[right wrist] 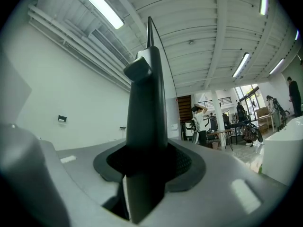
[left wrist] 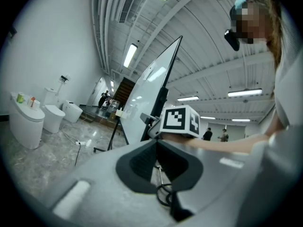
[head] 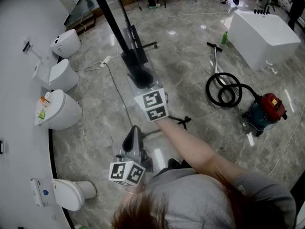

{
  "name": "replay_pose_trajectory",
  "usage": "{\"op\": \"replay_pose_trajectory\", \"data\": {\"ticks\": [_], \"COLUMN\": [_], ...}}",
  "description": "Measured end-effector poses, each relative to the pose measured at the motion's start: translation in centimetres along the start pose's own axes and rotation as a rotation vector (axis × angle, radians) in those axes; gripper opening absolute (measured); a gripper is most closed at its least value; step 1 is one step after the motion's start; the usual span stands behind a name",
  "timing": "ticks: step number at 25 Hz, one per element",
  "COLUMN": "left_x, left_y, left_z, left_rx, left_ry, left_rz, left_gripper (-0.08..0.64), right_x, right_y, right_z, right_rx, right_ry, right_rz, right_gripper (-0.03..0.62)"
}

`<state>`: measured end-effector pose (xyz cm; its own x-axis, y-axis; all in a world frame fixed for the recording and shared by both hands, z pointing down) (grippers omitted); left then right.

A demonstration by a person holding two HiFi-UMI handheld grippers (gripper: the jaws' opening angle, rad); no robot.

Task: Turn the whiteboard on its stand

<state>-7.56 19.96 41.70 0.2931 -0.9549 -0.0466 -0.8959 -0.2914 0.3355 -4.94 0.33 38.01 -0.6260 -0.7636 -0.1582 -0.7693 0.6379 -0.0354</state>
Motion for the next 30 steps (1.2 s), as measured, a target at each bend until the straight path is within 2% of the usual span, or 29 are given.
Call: {"op": "replay_pose_trajectory", "data": {"ticks": [8, 20, 30], "left_x": [-1.0, -5.2, -7.3], "left_y": [-2.2, -2.8, -6.1], "left_z": [0.2, -0.3, -1.6], "left_rx": [0.012, -0.007, -0.004], "left_ry": [-0.03, -0.055, -0.047], "left_rz": [0.018, 0.132, 0.131], "left_gripper": [-0.005, -0.005, -0.005], "right_x": [-1.7, -5.4, -9.1], "right_y": [0.6, 1.3, 2.4], "right_z": [0.2, 0.7, 1.3], "right_rx": [-0.002, 0.03, 0.03], "right_ry": [0.01, -0.027, -0.021], "right_rz": [0.022, 0.04, 0.063], "right_gripper": [0.187, 0.189, 0.192]}}
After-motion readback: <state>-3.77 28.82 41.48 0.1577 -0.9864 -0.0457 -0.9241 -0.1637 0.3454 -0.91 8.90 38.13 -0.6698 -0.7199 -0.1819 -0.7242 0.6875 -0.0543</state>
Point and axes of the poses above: the fingertips, and each gripper's own axes: x forward along the fingers, y to its left, z out of its top, the point moved 3 cm from there along -x, backward along the fingers, and after that the axes turned 4 degrees about -y, right-handed, at the moved point
